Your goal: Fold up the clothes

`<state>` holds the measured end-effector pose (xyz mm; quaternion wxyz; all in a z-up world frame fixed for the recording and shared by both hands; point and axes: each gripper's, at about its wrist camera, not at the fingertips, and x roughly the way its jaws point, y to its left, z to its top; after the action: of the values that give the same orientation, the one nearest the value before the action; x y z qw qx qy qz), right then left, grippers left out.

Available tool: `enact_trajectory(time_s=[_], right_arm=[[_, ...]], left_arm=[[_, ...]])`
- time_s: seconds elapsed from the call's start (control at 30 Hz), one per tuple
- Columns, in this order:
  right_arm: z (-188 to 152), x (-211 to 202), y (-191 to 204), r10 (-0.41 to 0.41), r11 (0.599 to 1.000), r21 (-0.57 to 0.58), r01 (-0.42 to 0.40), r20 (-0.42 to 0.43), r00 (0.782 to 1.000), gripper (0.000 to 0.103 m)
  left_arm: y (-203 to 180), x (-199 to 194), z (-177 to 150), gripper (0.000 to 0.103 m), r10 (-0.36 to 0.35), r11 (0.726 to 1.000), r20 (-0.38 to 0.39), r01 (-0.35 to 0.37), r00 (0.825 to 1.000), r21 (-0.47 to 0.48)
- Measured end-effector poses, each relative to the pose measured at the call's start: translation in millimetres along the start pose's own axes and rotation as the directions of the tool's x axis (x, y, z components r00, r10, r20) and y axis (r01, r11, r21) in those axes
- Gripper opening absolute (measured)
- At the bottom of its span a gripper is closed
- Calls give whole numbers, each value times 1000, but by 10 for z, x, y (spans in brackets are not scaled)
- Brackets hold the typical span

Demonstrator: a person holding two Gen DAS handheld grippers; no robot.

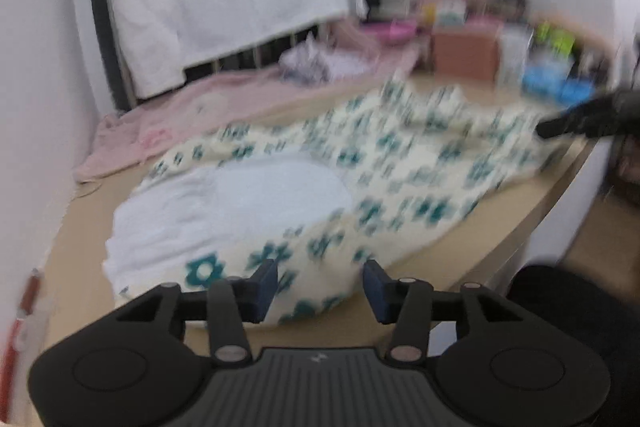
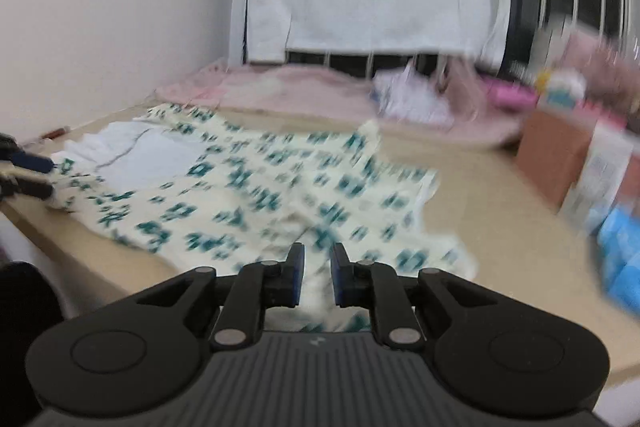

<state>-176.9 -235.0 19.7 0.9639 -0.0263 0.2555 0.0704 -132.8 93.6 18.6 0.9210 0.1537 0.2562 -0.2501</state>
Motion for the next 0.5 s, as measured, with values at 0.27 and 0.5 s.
enact_trajectory(time_s=[0.27, 0.5], right_arm=[[-143, -29, 156, 37, 999, -12, -36, 46, 998, 32], [-239, 84, 245, 83, 989, -127, -82, 3, 997, 42]], left_arm=[[158, -38, -158, 39, -56, 998, 29, 56, 998, -5], [173, -47, -155, 45, -90, 990, 44, 84, 995, 113]])
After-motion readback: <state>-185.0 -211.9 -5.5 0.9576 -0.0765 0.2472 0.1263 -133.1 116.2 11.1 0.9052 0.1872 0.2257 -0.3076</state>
